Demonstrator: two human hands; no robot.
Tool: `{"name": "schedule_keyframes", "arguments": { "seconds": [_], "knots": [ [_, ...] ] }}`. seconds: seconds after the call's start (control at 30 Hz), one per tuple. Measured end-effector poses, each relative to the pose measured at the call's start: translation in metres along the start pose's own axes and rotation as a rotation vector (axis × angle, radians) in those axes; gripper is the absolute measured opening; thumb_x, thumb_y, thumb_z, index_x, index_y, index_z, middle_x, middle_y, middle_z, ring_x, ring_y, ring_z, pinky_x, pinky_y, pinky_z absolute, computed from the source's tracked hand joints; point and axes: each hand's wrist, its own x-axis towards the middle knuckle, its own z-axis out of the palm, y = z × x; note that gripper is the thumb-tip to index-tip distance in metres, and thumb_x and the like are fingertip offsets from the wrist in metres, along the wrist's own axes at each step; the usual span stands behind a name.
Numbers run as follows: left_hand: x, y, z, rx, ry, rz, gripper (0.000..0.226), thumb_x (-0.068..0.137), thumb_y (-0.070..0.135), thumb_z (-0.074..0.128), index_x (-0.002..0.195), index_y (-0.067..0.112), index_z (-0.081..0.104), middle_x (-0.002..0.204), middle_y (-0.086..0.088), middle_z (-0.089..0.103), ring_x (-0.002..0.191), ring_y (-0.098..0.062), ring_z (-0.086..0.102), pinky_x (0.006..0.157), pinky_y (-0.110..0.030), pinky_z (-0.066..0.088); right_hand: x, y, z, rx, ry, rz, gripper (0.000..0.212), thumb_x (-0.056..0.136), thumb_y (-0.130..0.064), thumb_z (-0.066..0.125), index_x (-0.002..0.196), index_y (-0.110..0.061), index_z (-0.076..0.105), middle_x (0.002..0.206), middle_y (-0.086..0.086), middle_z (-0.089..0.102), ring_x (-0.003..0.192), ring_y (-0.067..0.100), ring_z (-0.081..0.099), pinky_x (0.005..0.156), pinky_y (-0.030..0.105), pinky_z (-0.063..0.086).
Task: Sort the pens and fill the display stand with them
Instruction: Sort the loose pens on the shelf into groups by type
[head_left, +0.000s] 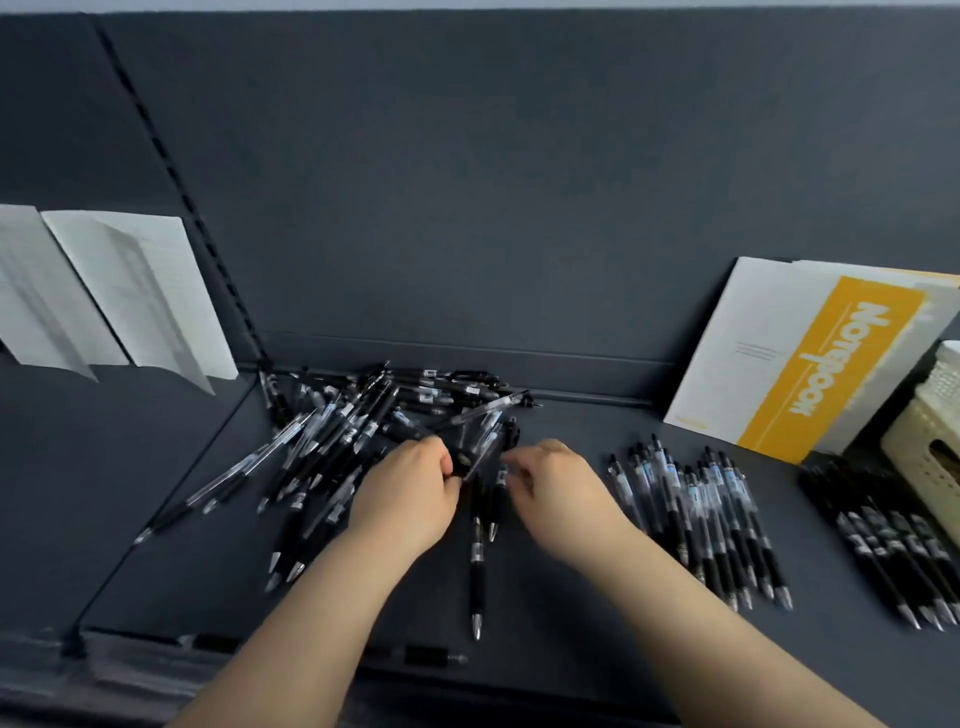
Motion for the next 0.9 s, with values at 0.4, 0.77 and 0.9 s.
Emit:
{"name": "schedule_keyframes", "arguments": {
  "seconds": [0.4,0.77,0.9],
  "knots": [
    [0.032,-0.018,0.0,0.014,-0.225,0.158,0.029,0.098,0.041,0.034,0.116,0.033,0.055,0.11,0.003,0.056,0.092,-0.019,0.057,0.072,-0.029,0.047,-0.002,-0.018,0.009,-0.012,-0.089,0.204,0.009,0.078,-0.015,0.054,0.079,-0.022,0.048,0.092,0.004,0.059,0.082,0.016,0.044,0.065,0.024,0.031],
    [-0.004,-0.016,-0.024,0.162,-0.128,0.341,0.015,0.092,0.016,0.046,0.088,0.028,0.053,0.097,0.007,0.055,0.085,-0.017,0.055,0.065,-0.03,0.042,-0.022,-0.042,0.024,-0.09,-0.128,0.377,0.032,0.08,-0.02,0.053,0.107,-0.016,0.036,0.1,0.005,0.044,0.077,0.026,0.048,0.064,0.031,0.042],
    [0.014,-0.005,-0.011,0.222,-0.164,0.364,0.022,0.093,0.025,0.051,0.113,0.026,0.045,0.117,0.0,0.054,0.106,-0.023,0.053,0.075,-0.032,0.041,-0.023,-0.033,0.019,-0.1,-0.082,0.402,0.049,0.08,-0.014,0.048,0.124,-0.016,0.029,0.091,0.003,0.044,0.077,0.027,0.05,0.063,0.032,0.043]
  ]
}}
